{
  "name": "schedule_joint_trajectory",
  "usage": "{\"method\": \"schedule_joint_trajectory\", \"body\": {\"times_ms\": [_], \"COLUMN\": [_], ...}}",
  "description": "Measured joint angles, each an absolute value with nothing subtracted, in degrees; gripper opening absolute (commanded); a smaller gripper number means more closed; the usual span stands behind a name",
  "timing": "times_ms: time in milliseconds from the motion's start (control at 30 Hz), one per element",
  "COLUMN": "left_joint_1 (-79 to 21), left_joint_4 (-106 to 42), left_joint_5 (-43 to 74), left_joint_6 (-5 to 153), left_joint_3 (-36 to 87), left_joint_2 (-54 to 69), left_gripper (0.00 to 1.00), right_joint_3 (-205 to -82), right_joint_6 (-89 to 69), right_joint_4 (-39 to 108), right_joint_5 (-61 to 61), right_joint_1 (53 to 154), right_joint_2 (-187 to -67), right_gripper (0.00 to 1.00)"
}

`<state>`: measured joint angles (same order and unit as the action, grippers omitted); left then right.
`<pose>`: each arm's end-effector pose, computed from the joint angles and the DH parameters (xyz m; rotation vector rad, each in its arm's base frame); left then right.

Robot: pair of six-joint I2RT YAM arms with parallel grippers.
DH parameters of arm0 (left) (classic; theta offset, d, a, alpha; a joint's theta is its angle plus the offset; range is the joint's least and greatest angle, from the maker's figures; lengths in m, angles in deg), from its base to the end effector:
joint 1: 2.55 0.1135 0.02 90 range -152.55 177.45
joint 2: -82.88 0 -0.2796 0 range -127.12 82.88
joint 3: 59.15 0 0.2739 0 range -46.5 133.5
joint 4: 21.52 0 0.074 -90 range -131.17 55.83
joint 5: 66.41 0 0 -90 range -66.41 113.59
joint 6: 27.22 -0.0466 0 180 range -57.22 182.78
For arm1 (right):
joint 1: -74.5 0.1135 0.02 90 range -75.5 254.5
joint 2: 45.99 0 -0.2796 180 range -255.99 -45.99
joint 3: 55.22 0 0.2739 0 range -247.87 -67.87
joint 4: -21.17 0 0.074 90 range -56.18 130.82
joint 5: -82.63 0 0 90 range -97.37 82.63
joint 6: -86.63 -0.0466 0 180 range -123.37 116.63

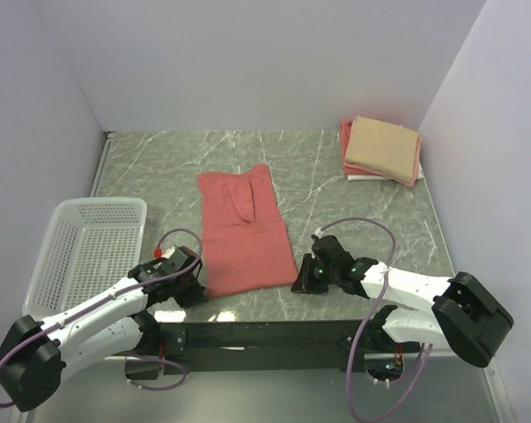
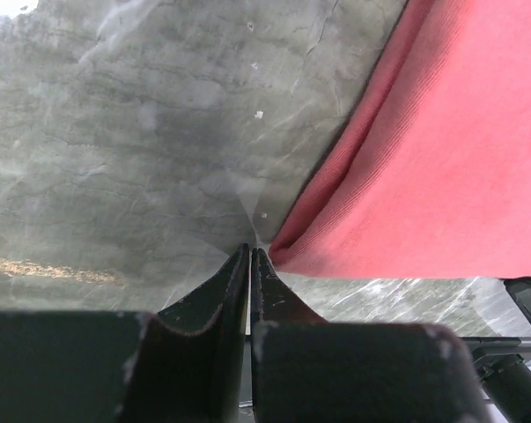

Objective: Fold and stack the t-shirts
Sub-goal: Fold the tshirt

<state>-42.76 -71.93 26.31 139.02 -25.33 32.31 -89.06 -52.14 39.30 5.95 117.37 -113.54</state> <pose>0.1171 -0.0961 0.1394 -0.8966 2.7126 -0.4549 0.1501 0.1540 0.1261 0.0301 2.7024 0.8896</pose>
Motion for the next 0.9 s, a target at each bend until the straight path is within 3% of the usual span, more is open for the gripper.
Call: {"method": "schedule_joint_trajectory", "body": {"times_ms": [133,333,467,600,900], "left_joint_1": [-42.78,-42.78,-42.78,-42.78,-42.78], "left_joint_4": [-72.65,-76.17,-78.46,-76.82,-69.07], "left_joint_5": [26.24,25.89,25.78,25.41,25.48], "left_joint_6": [139.02,138.94,139.02,139.42,140.47], "left_joint_3": [-25.57,-25.31,-23.65,-22.64,-22.79], "left_joint_2": [33.77,39.20,42.41,42.85,36.68], "left_gripper": [0.15,0.30,0.35,0.32,0.27], "right_joint_3": [-88.76,-89.72,-90.75,-91.34,-93.74], "right_joint_6": [-52.49,-52.49,-52.34,-52.38,-52.36], "right_joint_4": [40.30,44.56,45.70,45.70,42.84], "right_joint_5": [5.67,4.27,3.98,4.31,4.29], "right_joint_1": [117.37,117.33,116.80,115.73,115.45], "right_joint_2": [-111.39,-105.10,-104.23,-105.08,-110.52], "right_gripper": [0.24,0.45,0.45,0.39,0.36]}}
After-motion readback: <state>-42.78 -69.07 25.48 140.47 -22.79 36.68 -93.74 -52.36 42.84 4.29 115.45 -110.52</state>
